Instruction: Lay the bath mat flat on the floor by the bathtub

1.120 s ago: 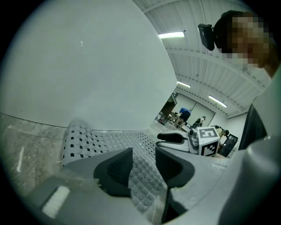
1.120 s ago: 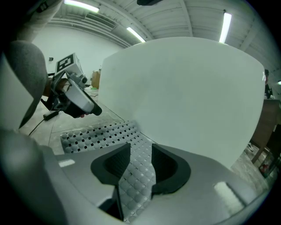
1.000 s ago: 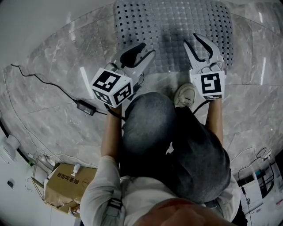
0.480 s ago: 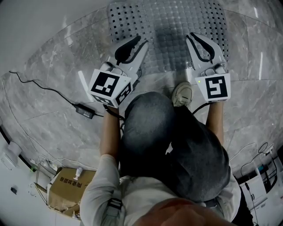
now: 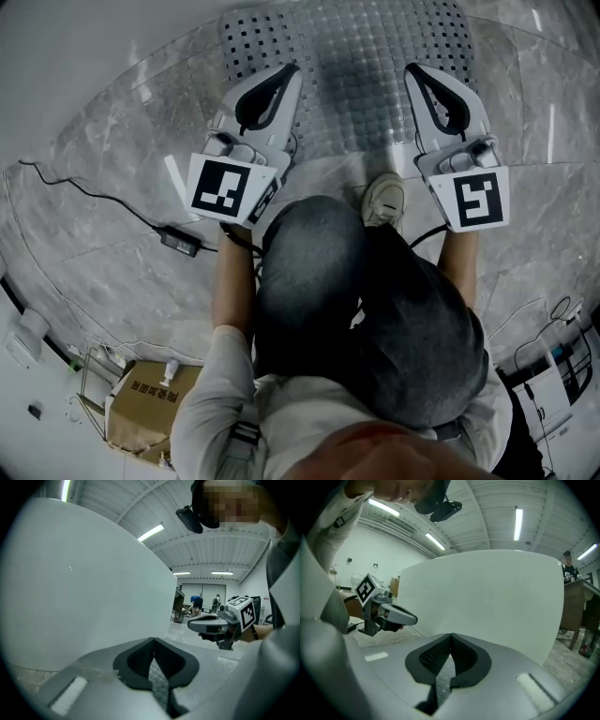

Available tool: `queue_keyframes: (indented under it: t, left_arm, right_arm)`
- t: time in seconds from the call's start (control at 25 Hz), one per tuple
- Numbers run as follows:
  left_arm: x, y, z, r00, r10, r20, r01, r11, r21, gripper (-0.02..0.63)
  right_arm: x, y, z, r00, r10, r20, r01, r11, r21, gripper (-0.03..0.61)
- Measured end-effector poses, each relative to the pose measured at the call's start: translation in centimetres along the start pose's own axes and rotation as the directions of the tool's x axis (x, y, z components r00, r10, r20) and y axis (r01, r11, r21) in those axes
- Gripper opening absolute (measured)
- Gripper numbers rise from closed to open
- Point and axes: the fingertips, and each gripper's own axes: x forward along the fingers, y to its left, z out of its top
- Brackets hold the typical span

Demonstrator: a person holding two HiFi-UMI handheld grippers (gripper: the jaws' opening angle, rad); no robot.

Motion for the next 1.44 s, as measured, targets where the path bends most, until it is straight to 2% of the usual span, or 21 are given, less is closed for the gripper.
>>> queue_keyframes:
  t: [0.16, 0.36, 0.6, 1.44]
  left_arm:
    - [-0.5, -0.3, 0.2, 1.000, 0.011, 0.022, -0.011, 1.000, 0.010, 0.003]
    - [-0.6, -0.3, -0.3, 1.000, 0.020, 0.024, -0.020, 1.000, 0.018, 0.003]
    - [-0.6, -0.7, -0.7, 1.000, 0.012, 0.017, -0.013, 1.000, 0.028, 0.003]
    - [-0.6, -1.0, -1.1, 1.000, -0.007, 0.015, 0.006, 1.000, 0.025, 0.003]
  right_arm:
    - [-0.8, 0.5, 0.4, 1.000, 0.004, 0.027, -0.003, 1.000, -0.005, 0.002]
    - [-1.0, 0.7, 0.1, 0.999, 0.003, 0.052, -0.004, 0.999, 0.036, 0.002]
    - [-1.2, 1.3, -1.5, 1.000, 0.003, 0.030, -0.006, 0.997, 0.081, 0.000]
    - [-0.8, 1.2, -2.0, 1.000, 0.001, 0.013, -0.002, 0.998, 0.066, 0.000]
